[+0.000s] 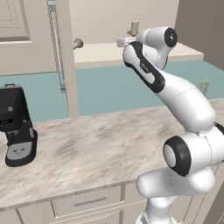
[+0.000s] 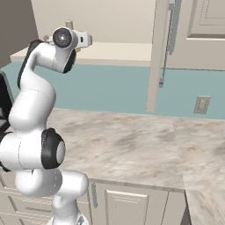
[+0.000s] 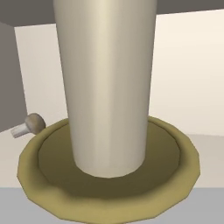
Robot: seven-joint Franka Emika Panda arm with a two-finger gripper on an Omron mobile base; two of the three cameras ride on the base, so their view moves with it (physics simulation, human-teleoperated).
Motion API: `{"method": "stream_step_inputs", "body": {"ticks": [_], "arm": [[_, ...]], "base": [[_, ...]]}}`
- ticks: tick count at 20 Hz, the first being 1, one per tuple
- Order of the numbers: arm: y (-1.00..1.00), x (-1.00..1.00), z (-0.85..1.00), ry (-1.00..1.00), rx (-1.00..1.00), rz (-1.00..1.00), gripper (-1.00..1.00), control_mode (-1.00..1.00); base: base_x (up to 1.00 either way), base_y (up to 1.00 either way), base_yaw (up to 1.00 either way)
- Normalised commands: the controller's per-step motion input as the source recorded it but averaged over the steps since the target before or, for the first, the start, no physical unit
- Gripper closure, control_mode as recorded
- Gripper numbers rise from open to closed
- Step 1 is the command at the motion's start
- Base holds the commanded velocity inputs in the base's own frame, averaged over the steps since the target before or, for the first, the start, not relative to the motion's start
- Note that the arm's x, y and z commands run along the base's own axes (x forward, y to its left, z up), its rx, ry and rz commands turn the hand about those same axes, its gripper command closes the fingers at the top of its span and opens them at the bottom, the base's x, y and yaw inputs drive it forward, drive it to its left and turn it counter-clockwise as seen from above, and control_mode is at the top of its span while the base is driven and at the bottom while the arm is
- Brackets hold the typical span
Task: Pick the candle and candle from the dining table and place them in the open cabinet. Close the cabinet after placing the objects.
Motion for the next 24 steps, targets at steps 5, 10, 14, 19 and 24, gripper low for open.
{"method": "stream_step_inputs", "body": {"ticks": [5, 10, 14, 19, 24], "arm": [[0.0, 0.4, -0.02, 0.0, 0.0, 0.0, 1.0, -1.0], [0.0, 0.36, -0.06, 0.0, 0.0, 0.0, 1.0, -1.0], [0.0, 0.27, -0.17, 0.01, 0.0, 0.01, 1.0, -1.0], [0.0, 0.24, -0.18, 0.0, 0.0, 0.02, 1.0, -1.0], [0.0, 0.24, -0.17, 0.0, 0.0, 0.02, 1.0, -1.0]], "base": [[0.0, 0.0, 0.0], [0.0, 0.0, 0.0], [0.0, 0.0, 0.0], [0.0, 0.0, 0.0], [0.0, 0.0, 0.0]]}}
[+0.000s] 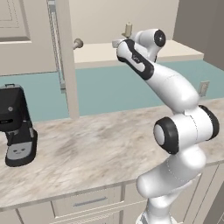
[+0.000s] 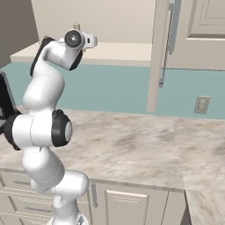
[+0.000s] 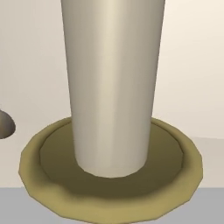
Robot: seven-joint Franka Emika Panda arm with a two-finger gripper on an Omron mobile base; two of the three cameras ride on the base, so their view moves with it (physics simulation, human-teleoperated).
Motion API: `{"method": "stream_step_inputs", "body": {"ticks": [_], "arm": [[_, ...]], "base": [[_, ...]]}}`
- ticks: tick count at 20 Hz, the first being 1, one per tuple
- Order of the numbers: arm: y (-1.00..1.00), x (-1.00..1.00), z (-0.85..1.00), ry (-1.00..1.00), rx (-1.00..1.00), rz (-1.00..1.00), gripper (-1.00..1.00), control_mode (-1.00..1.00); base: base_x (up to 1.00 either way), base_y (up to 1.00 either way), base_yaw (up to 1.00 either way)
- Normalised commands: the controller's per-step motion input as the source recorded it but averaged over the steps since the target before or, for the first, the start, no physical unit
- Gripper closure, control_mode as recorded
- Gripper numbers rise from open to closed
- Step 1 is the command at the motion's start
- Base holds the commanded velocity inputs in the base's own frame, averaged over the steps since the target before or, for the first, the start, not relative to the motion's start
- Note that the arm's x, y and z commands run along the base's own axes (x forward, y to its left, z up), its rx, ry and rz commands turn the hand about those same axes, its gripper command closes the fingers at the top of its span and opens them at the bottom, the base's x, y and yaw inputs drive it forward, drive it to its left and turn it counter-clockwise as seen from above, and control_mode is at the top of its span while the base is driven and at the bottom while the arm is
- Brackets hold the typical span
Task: Pick the candle and candle from the dining table and place them in the open cabinet. Close the cabinet after placing the objects.
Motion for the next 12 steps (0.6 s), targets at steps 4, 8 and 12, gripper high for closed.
{"method": "stream_step_inputs", "body": {"ticks": [4, 8, 12], "arm": [[0.0, 0.31, -0.16, 0.0, 0.0, 0.01, 1.0, -1.0], [0.0, 0.3, -0.22, 0.0, 0.0, 0.0, 1.0, -1.0], [0.0, 0.23, -0.39, 0.0, -0.07, 0.0, 1.0, -1.0]], "base": [[0.0, 0.0, 0.0], [0.0, 0.0, 0.0], [0.0, 0.0, 0.0]]}}
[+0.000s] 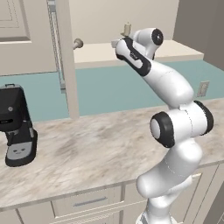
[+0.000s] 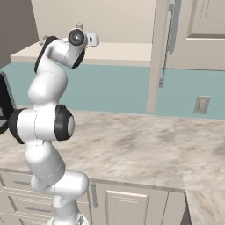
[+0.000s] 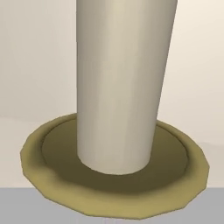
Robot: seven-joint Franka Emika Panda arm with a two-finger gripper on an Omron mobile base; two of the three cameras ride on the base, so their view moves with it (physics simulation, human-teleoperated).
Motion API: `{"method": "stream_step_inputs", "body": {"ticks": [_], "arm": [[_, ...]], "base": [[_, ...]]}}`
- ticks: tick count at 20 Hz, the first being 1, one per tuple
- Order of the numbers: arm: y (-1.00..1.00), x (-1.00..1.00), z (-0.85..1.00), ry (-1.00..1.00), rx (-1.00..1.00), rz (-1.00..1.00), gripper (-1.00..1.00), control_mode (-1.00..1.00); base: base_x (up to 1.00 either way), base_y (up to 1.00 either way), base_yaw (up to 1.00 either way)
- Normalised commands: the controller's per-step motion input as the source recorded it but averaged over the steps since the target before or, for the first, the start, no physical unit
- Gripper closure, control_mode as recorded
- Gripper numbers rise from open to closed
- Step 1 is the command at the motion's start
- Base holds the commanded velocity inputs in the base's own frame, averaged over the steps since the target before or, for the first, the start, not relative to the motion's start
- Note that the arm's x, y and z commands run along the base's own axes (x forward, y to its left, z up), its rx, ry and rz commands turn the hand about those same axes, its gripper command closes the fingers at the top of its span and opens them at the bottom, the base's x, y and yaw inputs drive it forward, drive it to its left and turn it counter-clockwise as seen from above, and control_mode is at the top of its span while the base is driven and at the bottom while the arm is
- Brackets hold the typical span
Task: Pick the candle and candle from the dining table and place them in the open cabinet. Close the cabinet after placing the objects.
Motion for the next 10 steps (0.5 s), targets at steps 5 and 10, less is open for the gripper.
{"method": "stream_step_inputs", "body": {"ticks": [5, 10], "arm": [[0.0, 0.28, -0.31, 0.0, -0.08, 0.0, 1.0, -1.0], [0.0, 0.27, -0.19, 0.0, -0.03, 0.0, 1.0, -1.0]], "base": [[0.0, 0.0, 0.0], [0.0, 0.0, 0.0]]}}
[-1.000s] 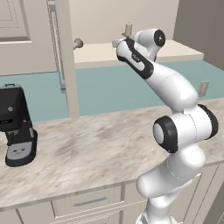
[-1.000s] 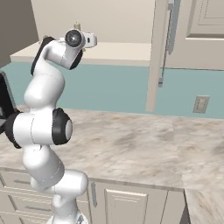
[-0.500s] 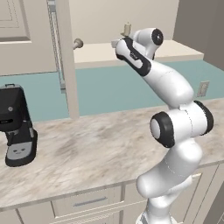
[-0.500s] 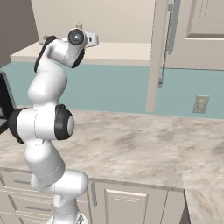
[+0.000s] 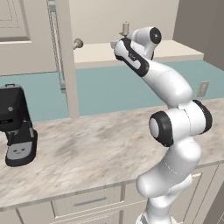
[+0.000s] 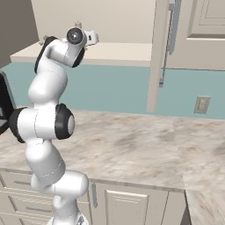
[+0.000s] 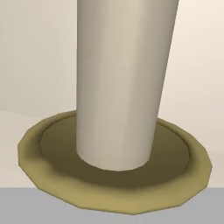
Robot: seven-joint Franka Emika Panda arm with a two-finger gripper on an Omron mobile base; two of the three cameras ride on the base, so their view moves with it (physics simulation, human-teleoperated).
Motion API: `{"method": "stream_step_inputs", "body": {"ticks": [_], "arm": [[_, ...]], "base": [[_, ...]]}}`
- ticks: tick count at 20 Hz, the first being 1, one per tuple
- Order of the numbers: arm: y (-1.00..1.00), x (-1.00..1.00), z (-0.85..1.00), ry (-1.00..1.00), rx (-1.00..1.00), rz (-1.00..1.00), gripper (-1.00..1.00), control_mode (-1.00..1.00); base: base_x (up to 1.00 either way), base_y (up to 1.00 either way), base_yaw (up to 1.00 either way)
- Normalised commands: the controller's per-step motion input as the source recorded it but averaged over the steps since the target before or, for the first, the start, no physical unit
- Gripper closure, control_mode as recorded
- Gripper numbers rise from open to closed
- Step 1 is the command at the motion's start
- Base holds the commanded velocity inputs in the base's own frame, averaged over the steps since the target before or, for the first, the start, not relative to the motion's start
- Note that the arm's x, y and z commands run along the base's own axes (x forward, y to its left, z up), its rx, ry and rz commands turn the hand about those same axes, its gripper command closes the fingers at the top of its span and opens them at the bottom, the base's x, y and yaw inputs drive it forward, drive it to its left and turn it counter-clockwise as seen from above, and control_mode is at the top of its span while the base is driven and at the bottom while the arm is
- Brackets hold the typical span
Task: Pick the candle and candle from the dining table and place them in the open cabinet. Close the cabinet after placing the objects.
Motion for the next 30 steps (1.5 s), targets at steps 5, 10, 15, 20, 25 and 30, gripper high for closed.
{"method": "stream_step_inputs", "body": {"ticks": [5, 10, 15, 20, 25, 30], "arm": [[0.07, 0.16, -0.19, 0.02, 0.0, 0.01, -1.0, -1.0], [0.11, 0.04, -0.03, 0.01, 0.0, -0.01, -1.0, -1.0], [0.0, 0.0, -0.06, -0.02, 0.0, 0.0, -1.0, -1.0], [-0.01, -0.1, -0.12, -0.03, 0.0, 0.0, -1.0, -1.0], [-0.09, -0.22, -0.03, -0.03, 0.0, 0.0, -1.0, -1.0], [-0.13, -0.21, 0.0, 0.0, 0.0, -0.02, -1.0, -1.0]], "base": [[0.0, 0.0, 0.0], [0.0, 0.0, 0.0], [0.0, 0.0, 0.0], [0.0, 0.0, 0.0], [0.0, 0.0, 0.0], [0.0, 0.0, 0.0]]}}
